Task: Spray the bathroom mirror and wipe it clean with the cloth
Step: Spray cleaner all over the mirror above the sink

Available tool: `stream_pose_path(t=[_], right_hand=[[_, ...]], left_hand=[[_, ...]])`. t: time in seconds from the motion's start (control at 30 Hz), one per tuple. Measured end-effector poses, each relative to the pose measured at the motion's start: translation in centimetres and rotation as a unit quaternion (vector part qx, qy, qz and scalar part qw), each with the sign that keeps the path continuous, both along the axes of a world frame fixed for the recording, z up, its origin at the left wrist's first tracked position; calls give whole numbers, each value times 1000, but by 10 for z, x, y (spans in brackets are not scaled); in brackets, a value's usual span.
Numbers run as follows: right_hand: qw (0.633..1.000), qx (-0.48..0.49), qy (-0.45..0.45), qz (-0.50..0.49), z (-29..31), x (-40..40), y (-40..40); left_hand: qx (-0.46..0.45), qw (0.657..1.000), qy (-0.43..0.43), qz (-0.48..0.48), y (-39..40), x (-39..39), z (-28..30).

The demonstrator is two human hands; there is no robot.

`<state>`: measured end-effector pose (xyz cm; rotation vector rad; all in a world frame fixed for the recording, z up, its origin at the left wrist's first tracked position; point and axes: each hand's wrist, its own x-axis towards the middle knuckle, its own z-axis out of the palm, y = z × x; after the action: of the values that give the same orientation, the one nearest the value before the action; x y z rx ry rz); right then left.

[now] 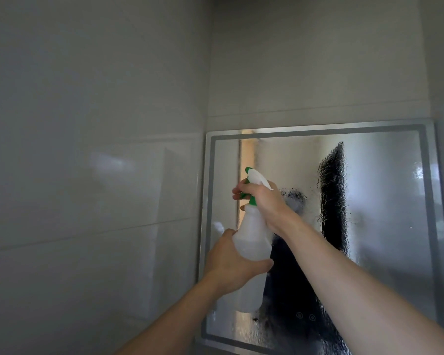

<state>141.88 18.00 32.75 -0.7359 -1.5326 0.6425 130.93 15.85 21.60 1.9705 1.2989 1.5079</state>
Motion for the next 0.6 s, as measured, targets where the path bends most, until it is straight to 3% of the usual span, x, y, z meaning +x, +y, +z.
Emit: stream_pose_path(t=[0.17, 0.3, 0.5, 0.6], right_hand=[[999, 3, 24, -23, -18, 1, 14], [994, -81, 10, -69, -48, -4, 24], [988, -143, 57, -1, -69, -1, 39], [987, -148, 60, -31, -72, -2, 42]], left_hand=[[-14, 1000, 9, 7, 0, -1, -12], [-71, 997, -4, -4, 4, 1, -47], [-106, 994, 6, 8, 4, -3, -61], [-112, 993, 21, 9, 0, -4, -62]])
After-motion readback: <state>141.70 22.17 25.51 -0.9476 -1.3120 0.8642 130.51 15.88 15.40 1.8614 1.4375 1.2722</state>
